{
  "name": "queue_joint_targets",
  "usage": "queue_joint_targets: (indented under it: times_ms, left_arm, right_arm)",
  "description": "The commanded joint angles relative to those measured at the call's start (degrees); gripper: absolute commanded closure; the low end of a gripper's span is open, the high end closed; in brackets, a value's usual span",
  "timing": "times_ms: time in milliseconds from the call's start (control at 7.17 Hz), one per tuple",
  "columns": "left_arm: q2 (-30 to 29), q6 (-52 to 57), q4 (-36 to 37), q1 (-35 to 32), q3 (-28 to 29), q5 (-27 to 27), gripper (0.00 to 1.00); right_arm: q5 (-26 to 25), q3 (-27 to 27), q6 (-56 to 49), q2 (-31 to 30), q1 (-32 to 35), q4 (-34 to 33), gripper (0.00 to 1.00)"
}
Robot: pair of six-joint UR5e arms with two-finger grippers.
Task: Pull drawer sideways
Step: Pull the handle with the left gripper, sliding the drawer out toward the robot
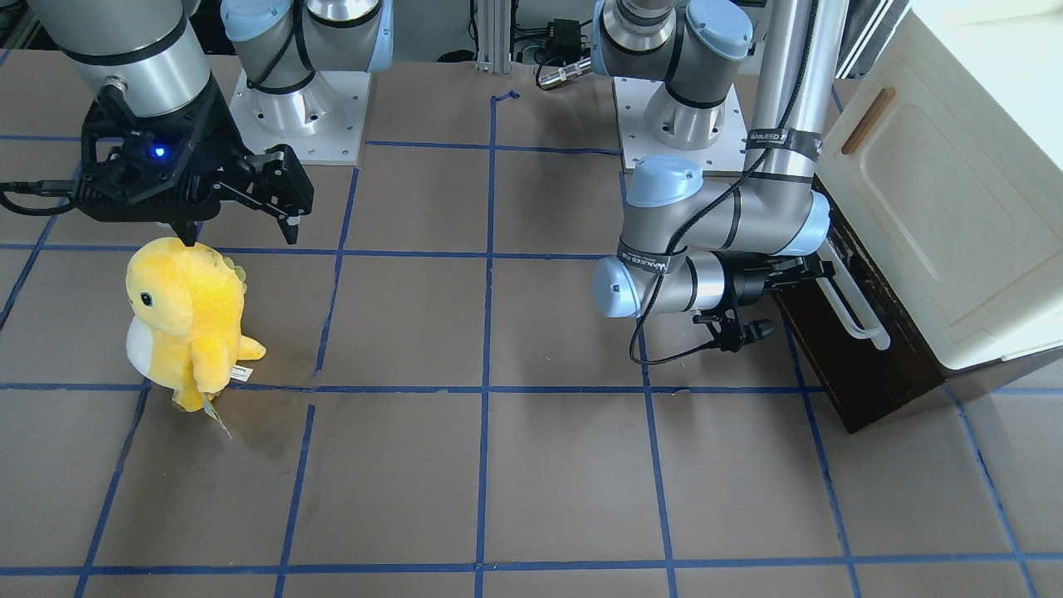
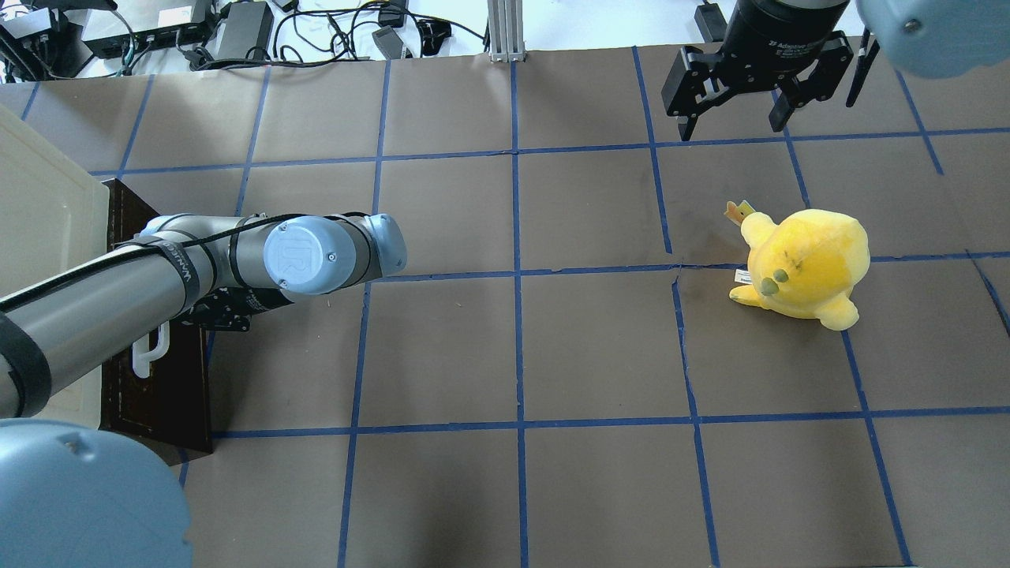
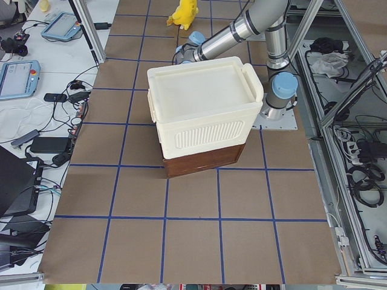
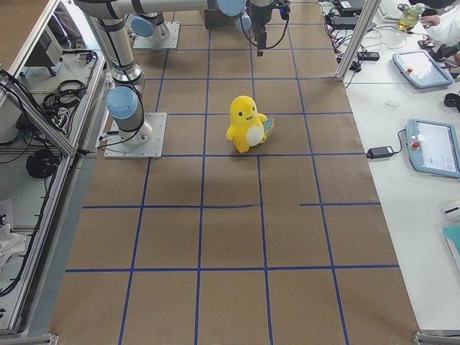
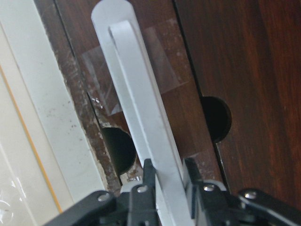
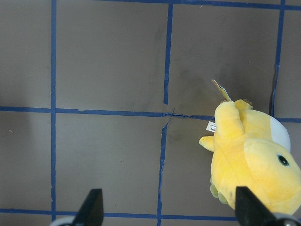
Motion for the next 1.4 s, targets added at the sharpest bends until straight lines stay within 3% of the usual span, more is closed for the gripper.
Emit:
queue_joint_targets:
  times_ms: [0,1256]
  left_arm:
    - [-0.1,-0.5,-0.2,-0.2,0.1,0.2,0.89]
    - [0.3,-0.5,-1.8,-3.4,0.3,0.4,0.92]
  right_arm:
    - [0.0,0.0,0.0,0.0,0.0,0.0,0.0]
    - [0.0,0.0,0.0,0.0,0.0,0.0,0.0]
